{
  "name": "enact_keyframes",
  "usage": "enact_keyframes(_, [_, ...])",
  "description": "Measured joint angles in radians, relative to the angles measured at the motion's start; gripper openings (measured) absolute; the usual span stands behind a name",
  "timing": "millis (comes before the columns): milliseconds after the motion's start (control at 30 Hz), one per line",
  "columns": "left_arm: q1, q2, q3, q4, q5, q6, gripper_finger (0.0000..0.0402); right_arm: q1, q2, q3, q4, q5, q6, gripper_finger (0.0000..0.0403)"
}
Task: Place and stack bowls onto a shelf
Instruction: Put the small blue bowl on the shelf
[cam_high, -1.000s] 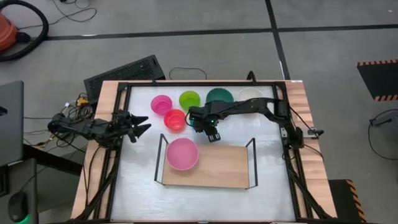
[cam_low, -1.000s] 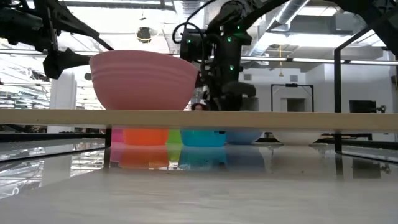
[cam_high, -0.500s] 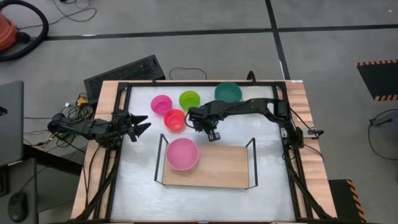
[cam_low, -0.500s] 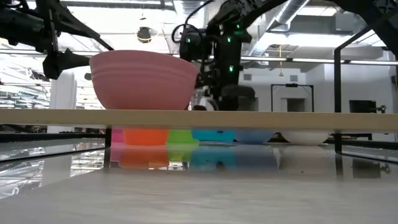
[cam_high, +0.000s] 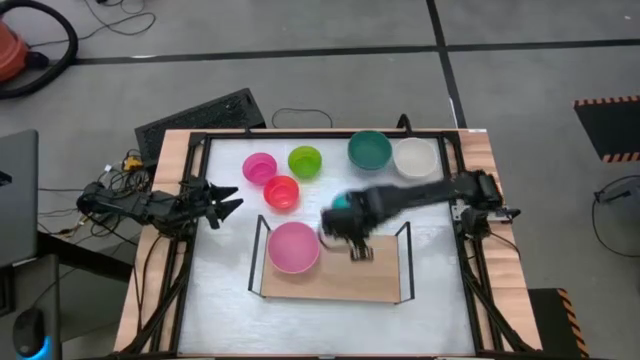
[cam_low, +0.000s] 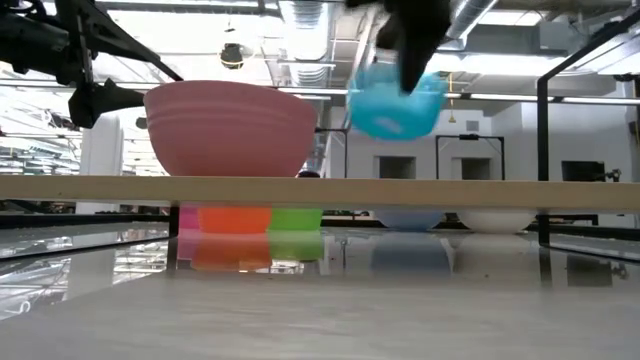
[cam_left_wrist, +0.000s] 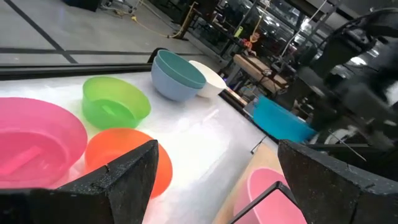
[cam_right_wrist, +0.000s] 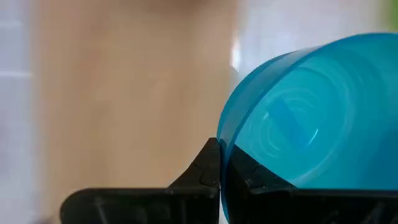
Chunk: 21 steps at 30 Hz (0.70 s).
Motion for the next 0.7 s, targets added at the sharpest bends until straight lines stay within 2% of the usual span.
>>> enact_keyframes(167, [0.000, 0.000, 0.000, 0.000, 0.003, -0.011, 0.0316, 0.176, -0.032, -0.069, 0.009, -0.043, 0.226, 0.0022])
enact_keyframes(333, [0.000, 0.000, 0.000, -0.001, 0.010, -0.023, 0.0316, 0.282, -0.022, -0.160, 0.107, -0.078, 0.370, 0.0022])
enact_keyframes(467, [0.000, 0.000, 0.000, 0.000, 0.019, -0.023, 0.0316, 0.304, -0.021, -0.264, 0.266, -0.085, 0.429, 0.0022])
enact_keyframes(700, [0.000, 0.000, 0.000, 0.000, 0.019, -0.023, 0.0316, 0.279, -0.023, -0.381, 0.312, -0.076, 0.452, 0.0022])
